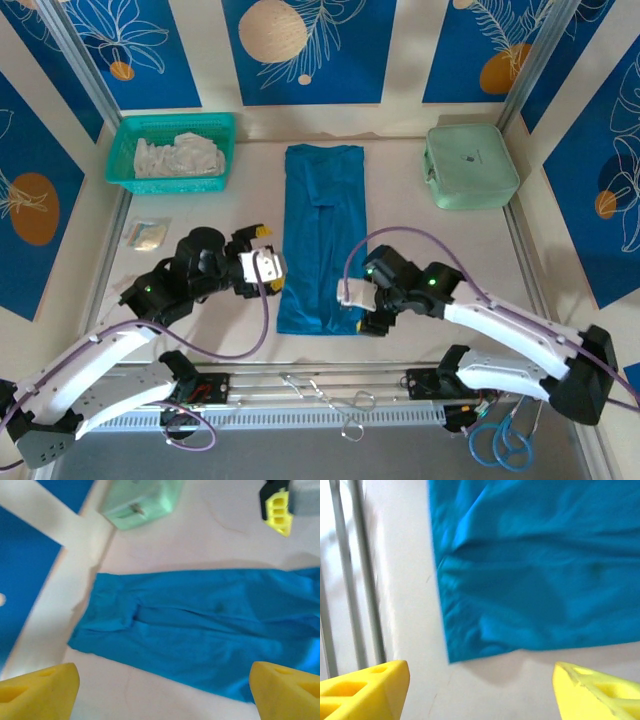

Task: Fold and stack the t-shirts

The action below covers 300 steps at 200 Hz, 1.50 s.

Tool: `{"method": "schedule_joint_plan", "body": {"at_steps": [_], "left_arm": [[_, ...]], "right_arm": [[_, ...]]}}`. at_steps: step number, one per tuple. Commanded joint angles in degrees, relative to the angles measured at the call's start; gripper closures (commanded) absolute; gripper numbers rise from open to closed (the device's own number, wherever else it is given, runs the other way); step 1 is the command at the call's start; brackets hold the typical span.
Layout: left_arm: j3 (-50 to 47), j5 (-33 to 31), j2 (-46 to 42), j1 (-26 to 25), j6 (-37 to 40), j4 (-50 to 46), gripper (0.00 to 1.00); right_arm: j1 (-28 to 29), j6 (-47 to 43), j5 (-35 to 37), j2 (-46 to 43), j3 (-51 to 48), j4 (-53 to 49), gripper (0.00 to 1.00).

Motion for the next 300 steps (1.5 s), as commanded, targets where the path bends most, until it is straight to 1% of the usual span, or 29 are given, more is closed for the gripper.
{"method": "schedule_joint_plan", "body": {"at_steps": [1,17,31,43,55,78,122,182,218,241,278,300], "left_arm": [[-3.1,4.1,-1.1,-2.9,3.8,-8.2,0.15],[-5.5,3.4,-0.7,-5.6,6.3,-8.2,0.18],[-6.9,1.4,1.0,-8.6,8.8,-7.8,0.19],[-7.5,-0.9,3.8,-10.9,10.7,-7.5,0.19],[-7.5,-2.8,7.5,-12.8,13.3,-8.3,0.22],[-6.8,-4.6,14.2,-15.3,16.9,-10.1,0.26],[-10.6,-4.4,17.8,-15.5,16.4,-2.5,0.24],[-9.9,-4.4,24.9,-15.5,17.0,-3.9,0.23],[-9.7,-4.4,27.4,-15.5,17.2,-5.6,0.3],[-9.8,-4.5,28.9,-15.5,17.3,-6.6,0.32],[-10.4,-8.0,31.8,-15.3,19.1,-6.9,0.34],[-10.6,-9.9,32.8,-13.7,20.0,-5.1,0.35]], "right_arm": [[3.0,-5.2,1.2,2.5,-1.5,-2.8,0.23],[4.0,-4.3,1.4,5.5,-2.3,-0.8,0.23],[4.6,-3.7,2.1,8.6,-2.3,-0.1,0.23],[4.9,-3.4,2.8,11.3,-2.6,0.8,0.23],[4.9,-3.2,3.3,13.6,-3.2,2.0,0.23],[4.5,-3.1,5.0,16.4,-3.5,4.4,0.23],[2.5,-3.8,5.0,18.7,-3.7,7.9,0.23],[2.1,-3.8,4.4,22.2,-3.3,8.7,0.24],[1.6,-3.5,3.8,23.8,-3.4,9.7,0.26],[1.4,-3.4,3.7,24.6,-3.3,9.8,0.29],[1.2,-3.6,4.3,25.7,-3.5,9.5,0.31],[1.2,-3.8,4.4,26.0,-3.3,9.3,0.31]]}}
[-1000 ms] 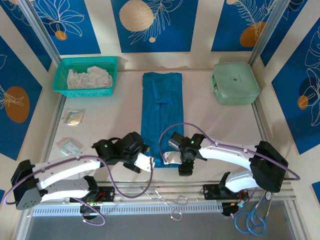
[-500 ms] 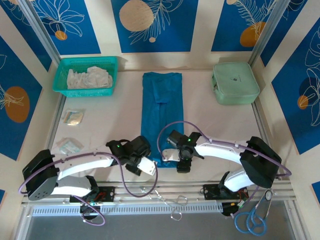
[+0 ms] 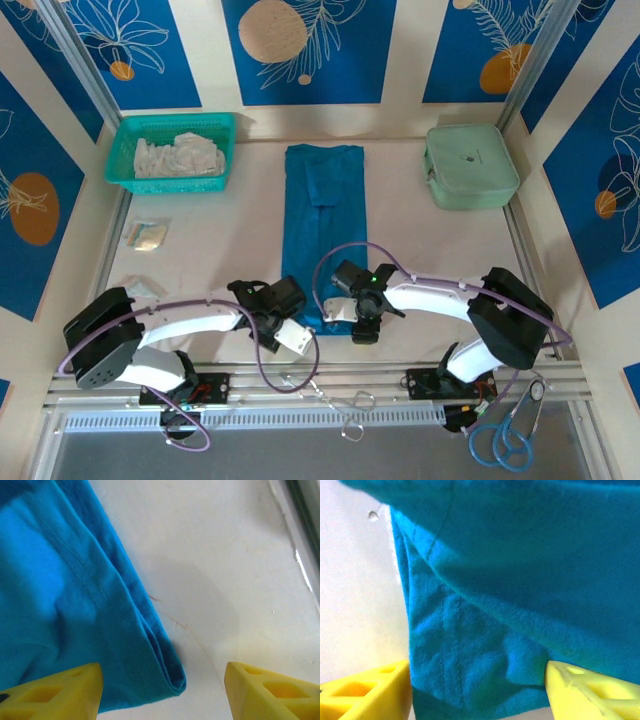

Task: Fold and stack the t-shirts

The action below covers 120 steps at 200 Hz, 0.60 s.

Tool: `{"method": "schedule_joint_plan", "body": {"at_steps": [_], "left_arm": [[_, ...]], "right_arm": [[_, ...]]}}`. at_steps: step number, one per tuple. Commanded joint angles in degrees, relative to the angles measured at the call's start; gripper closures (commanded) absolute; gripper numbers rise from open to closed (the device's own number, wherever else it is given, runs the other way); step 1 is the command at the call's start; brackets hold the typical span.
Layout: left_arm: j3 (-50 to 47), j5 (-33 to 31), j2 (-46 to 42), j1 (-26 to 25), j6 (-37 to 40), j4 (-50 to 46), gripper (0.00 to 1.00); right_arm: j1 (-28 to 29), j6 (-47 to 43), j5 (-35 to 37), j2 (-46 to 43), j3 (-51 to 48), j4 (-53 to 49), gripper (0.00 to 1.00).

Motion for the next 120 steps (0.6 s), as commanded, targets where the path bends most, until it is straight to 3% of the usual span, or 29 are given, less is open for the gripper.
{"method": "schedule_joint_plan", "body": {"at_steps": [1,74,120], "left_arm": [[-0.6,-2.5,1.1,1.3,2.4,0.1,0.36],[0.1,-2.1,6.4,4.8,3.1,7.1,0.4],[0.8,-0.2,6.2,4.7,1.8,6.0,0.53]], "right_arm": [[-0.3,-0.7,-1.1,1.4,-0.1,-1.0,0.31],[-0.2,-0.9,-1.6,2.8,-0.5,0.1,0.39],[-0.3,-1.0,-1.7,3.5,-0.7,0.4,0.44]]}}
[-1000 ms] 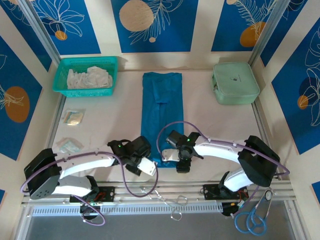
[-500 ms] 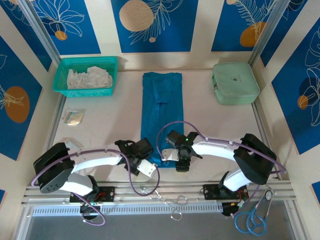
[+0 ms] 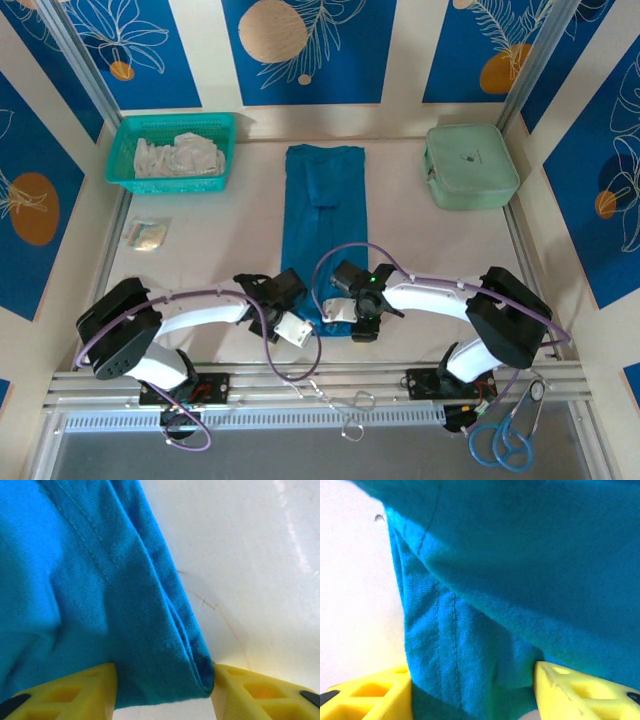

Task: Fold and stack the t-shirts

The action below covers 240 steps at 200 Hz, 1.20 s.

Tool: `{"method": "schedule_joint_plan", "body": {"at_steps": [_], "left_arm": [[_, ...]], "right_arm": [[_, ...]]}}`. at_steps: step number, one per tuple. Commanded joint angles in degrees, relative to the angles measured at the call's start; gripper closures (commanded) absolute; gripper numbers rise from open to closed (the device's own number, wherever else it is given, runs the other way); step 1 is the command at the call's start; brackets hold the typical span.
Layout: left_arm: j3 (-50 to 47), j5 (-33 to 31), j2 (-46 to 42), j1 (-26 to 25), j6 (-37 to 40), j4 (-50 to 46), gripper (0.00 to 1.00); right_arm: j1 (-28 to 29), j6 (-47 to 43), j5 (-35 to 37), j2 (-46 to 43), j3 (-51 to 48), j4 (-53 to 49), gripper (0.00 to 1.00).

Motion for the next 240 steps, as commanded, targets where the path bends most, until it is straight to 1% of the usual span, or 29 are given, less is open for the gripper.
{"method": "schedule_joint_plan", "body": {"at_steps": [1,19,39,51,70,76,87,111,121,127,139,150,157,174,181,204,240], "left_arm": [[-0.6,0.5,1.6,0.3,-0.3,5.5,0.54],[-1.2,1.4,0.5,0.1,-0.6,5.3,0.6],[-1.5,1.8,-0.1,-0.3,-0.9,5.4,0.6],[-1.5,1.8,0.0,-0.3,-0.9,5.3,0.6],[-1.4,1.9,0.3,-0.4,-0.9,5.1,0.64],[-1.4,2.0,0.4,-0.4,-0.9,5.1,0.67],[-1.2,2.1,0.7,-0.5,-1.0,5.2,0.77],[-0.8,2.0,1.4,-0.8,-1.2,5.4,0.91],[-0.6,1.8,1.6,-1.0,-1.2,5.0,1.0],[-0.4,1.5,1.5,-1.1,-1.1,4.7,1.0],[0.2,1.3,1.1,-1.2,-0.9,3.2,1.0],[0.6,0.9,0.0,-1.3,-0.8,1.6,1.0],[0.9,0.5,-0.9,-1.4,-0.8,0.5,1.0],[1.8,-1.0,-3.8,-1.9,-1.3,-2.7,1.0],[2.3,-1.6,-5.1,-2.5,-1.7,-4.1,1.0],[3.8,-3.4,-9.6,-5.1,-4.1,-8.7,1.0],[5.3,-6.7,-15.5,-10.5,-9.4,-14.2,1.0]], "right_arm": [[-0.3,-0.6,-1.5,3.0,-0.9,0.5,0.44],[-0.2,-0.6,-1.6,3.1,-0.8,0.4,0.46],[-0.3,-0.6,-1.7,3.0,-0.9,0.2,0.48],[-0.3,-0.6,-1.8,3.0,-0.7,0.0,0.51],[-0.2,-0.6,-2.2,2.9,-0.7,-0.2,0.56],[-0.3,-0.6,-2.3,2.9,-0.7,-0.3,0.57],[-0.2,-0.6,-2.3,2.8,-0.8,-0.2,0.58],[0.1,-0.6,-2.0,2.8,-1.0,0.1,0.62],[0.1,-0.6,-2.0,2.7,-1.0,0.1,0.66],[0.2,-0.5,-2.1,2.7,-1.1,0.1,0.68],[0.3,-0.5,-2.4,2.6,-1.0,-0.2,0.75],[0.5,-0.5,-2.6,2.5,-0.9,-0.6,0.83],[0.5,-0.5,-2.8,2.4,-0.7,-1.3,0.9],[0.7,0.0,-2.3,1.6,-0.6,-2.4,0.96],[0.9,0.2,-2.1,0.9,-0.5,-3.2,1.0],[1.8,1.8,-2.2,-2.4,-0.2,-6.2,1.0],[4.9,5.8,-3.7,-12.3,0.1,-10.3,1.0]]}}
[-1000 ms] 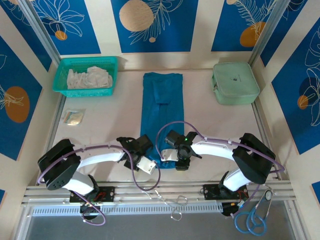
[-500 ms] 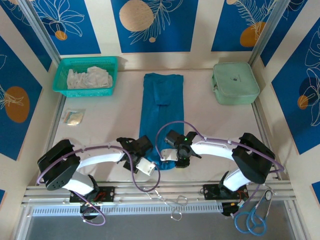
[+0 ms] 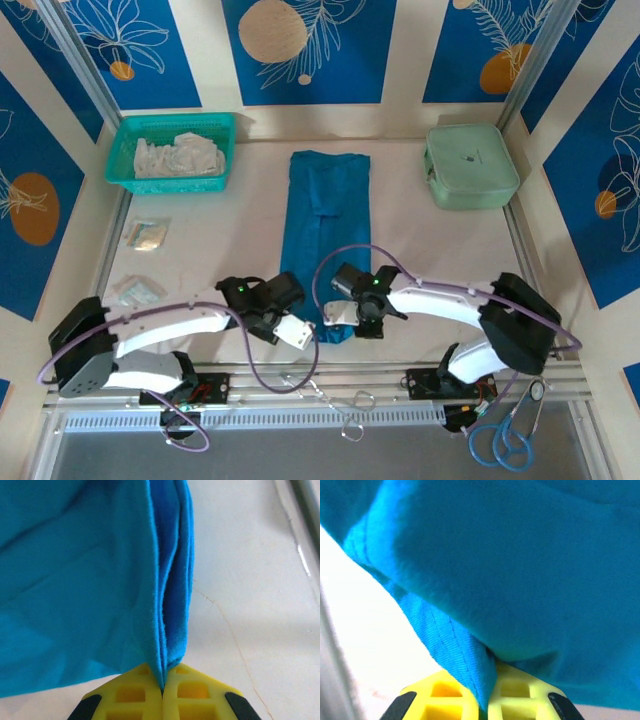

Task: Fold and stack the t-shirts

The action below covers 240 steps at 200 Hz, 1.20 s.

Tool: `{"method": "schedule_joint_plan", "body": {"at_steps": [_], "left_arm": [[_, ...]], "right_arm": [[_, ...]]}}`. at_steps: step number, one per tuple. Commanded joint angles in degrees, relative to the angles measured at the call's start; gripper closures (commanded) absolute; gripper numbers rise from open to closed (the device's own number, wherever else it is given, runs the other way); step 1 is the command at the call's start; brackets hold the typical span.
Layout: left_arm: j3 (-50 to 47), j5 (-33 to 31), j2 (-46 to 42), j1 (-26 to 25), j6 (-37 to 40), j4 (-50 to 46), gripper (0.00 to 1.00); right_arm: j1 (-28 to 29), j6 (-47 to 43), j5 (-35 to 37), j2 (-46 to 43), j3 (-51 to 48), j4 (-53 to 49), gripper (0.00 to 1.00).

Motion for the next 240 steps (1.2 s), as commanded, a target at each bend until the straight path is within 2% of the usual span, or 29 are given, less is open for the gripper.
{"method": "schedule_joint_plan", "body": {"at_steps": [1,31,71,99,153,186,240], "left_arm": [[1.8,-2.9,-3.3,-3.2,-4.5,-6.7,1.0],[3.3,-5.3,-6.4,-5.1,-8.8,-8.1,1.0],[6.3,-15.9,-5.9,-3.6,-9.8,-1.6,1.0],[11.7,-18.1,-1.7,1.3,-8.6,1.7,1.0],[18.7,-17.7,8.4,13.1,-5.5,10.2,1.0],[21.6,-17.7,15.3,17.1,-4.3,13.8,1.0],[24.6,-21.3,25.2,20.7,-3.4,22.3,1.0]], "right_arm": [[2.2,3.5,-2.9,-6.9,-0.2,-5.7,1.0],[2.7,4.8,-1.6,-13.8,1.6,-7.9,1.0],[-2.7,4.4,2.7,-15.6,5.7,-5.9,1.0],[-9.0,2.8,3.3,-12.0,9.8,-3.9,1.0],[-18.9,1.2,3.3,-4.0,16.6,2.2,1.0],[-23.6,3.3,6.6,2.7,19.9,7.2,1.0],[-26.9,5.0,8.8,12.8,22.6,13.8,1.0]]}}
